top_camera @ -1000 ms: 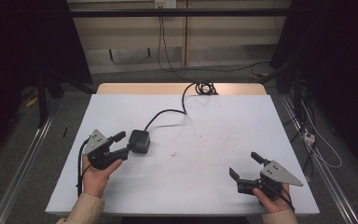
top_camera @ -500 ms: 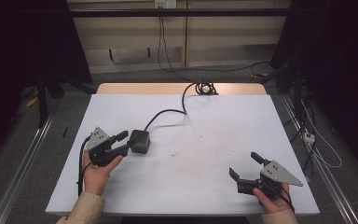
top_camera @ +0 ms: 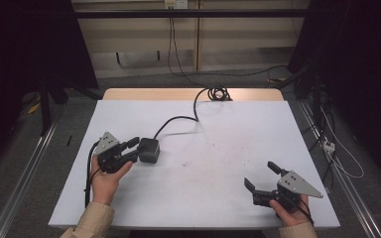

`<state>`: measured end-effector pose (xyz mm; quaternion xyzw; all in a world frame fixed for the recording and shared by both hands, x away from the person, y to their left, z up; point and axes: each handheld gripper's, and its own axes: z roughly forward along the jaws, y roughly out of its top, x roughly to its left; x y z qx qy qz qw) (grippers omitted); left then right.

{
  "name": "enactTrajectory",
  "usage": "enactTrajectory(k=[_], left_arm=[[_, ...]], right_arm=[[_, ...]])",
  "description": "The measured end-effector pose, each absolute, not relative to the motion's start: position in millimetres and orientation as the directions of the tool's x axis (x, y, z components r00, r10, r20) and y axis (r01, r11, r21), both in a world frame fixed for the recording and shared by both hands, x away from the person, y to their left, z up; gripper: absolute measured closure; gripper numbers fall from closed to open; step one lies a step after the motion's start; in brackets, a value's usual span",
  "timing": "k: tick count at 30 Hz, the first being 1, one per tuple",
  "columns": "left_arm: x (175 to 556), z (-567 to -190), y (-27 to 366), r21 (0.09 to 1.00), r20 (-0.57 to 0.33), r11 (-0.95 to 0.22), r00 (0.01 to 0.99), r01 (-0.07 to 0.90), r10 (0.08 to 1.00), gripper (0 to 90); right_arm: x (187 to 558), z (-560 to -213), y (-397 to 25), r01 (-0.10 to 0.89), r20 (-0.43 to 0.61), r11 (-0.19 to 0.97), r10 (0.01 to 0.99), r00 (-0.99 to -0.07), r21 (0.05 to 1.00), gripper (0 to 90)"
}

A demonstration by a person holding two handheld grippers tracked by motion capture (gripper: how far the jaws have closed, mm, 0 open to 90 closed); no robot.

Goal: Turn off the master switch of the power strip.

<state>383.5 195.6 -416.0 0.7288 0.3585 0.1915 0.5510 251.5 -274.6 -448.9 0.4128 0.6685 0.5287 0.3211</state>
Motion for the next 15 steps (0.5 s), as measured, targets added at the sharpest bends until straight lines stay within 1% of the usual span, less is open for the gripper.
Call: enactTrajectory(k=[4,6,15], left_arm=[[385.3,-415.6,195.8,0.938,-0.137,-0.121,0.666,0.326,0.733,64.6],[385.7,-415.1,195.0,0.935,-0.126,-0.135,0.665,0.327,0.736,66.7],[388.5,-414.6,192.8,0.929,-0.13,-0.146,0.669,0.341,0.732,72.6]], right_arm=[[251.7,-449.0,-274.7,0.213,0.007,0.101,0.891,-0.453,0.972,2.6],[251.8,-449.2,-274.6,0.214,0.007,0.102,0.891,-0.453,0.972,2.6],[251.9,-449.2,-274.8,0.213,0.006,0.102,0.891,-0.453,0.972,2.6]])
